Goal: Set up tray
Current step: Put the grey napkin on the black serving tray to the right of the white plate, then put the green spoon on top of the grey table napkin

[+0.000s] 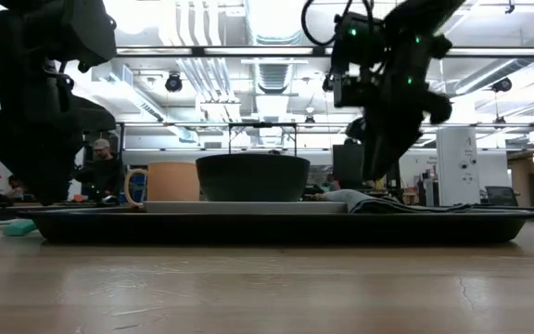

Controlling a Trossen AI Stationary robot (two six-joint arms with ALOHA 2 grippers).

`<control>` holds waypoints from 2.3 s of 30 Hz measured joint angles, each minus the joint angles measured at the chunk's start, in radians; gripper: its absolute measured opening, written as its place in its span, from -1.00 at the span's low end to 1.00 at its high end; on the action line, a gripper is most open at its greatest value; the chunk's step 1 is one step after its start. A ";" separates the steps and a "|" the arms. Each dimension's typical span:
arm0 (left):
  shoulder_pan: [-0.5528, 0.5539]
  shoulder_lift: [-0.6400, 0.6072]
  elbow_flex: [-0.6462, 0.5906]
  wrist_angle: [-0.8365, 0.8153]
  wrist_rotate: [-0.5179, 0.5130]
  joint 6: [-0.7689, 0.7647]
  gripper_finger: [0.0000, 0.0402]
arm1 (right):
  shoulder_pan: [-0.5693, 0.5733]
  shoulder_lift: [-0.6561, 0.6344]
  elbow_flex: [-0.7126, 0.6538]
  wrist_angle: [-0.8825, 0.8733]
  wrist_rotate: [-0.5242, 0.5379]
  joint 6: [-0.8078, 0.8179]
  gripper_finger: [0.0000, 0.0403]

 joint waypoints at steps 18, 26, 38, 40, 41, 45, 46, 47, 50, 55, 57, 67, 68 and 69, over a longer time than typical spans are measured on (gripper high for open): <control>-0.001 -0.001 0.007 0.017 0.005 0.004 -0.64 | 0.030 0.021 -0.152 0.329 0.006 0.062 -0.39; -0.002 -0.001 0.007 0.018 0.009 0.009 -0.64 | 0.037 0.086 -0.152 0.342 0.003 0.081 -0.39; -0.002 -0.001 0.007 0.025 0.017 0.039 -0.64 | 0.039 0.095 -0.168 0.341 0.000 0.083 -0.39; -0.002 -0.001 0.007 0.025 0.020 0.039 -0.64 | 0.039 0.095 -0.165 0.338 -0.003 0.084 -0.39; -0.002 -0.001 0.007 0.025 0.022 0.039 -0.64 | 0.039 0.095 -0.165 0.324 -0.010 0.085 -0.39; -0.002 -0.001 0.007 0.024 0.024 0.039 -0.64 | 0.039 0.055 -0.165 0.234 -0.021 0.085 -0.39; -0.002 -0.001 0.007 0.024 0.025 0.039 -0.64 | 0.039 0.037 -0.165 0.215 -0.021 0.085 -0.39; -0.002 -0.001 0.007 0.024 0.025 0.039 -0.64 | 0.039 0.019 -0.165 0.201 -0.021 0.085 -0.39; -0.002 -0.001 0.007 0.023 0.026 0.039 -0.64 | 0.039 -0.042 -0.165 0.157 -0.021 0.085 -0.39; -0.002 -0.001 0.007 0.023 0.029 0.039 -0.64 | 0.050 -0.149 -0.165 0.156 -0.020 0.094 -0.39; -0.002 -0.001 0.007 0.024 0.027 0.039 -0.64 | 0.060 -0.195 -0.165 0.156 -0.020 0.099 -0.39; 0.014 0.084 -0.010 0.044 -0.122 -0.048 -0.64 | 0.104 -0.322 -0.166 0.155 0.022 0.110 -0.39; 0.018 0.098 -0.010 0.057 -0.123 -0.048 -0.64 | 0.107 -0.322 -0.166 0.155 0.022 0.113 -0.39; 0.020 0.114 -0.010 0.061 -0.123 -0.048 -0.64 | 0.109 -0.322 -0.166 0.154 0.023 0.114 -0.39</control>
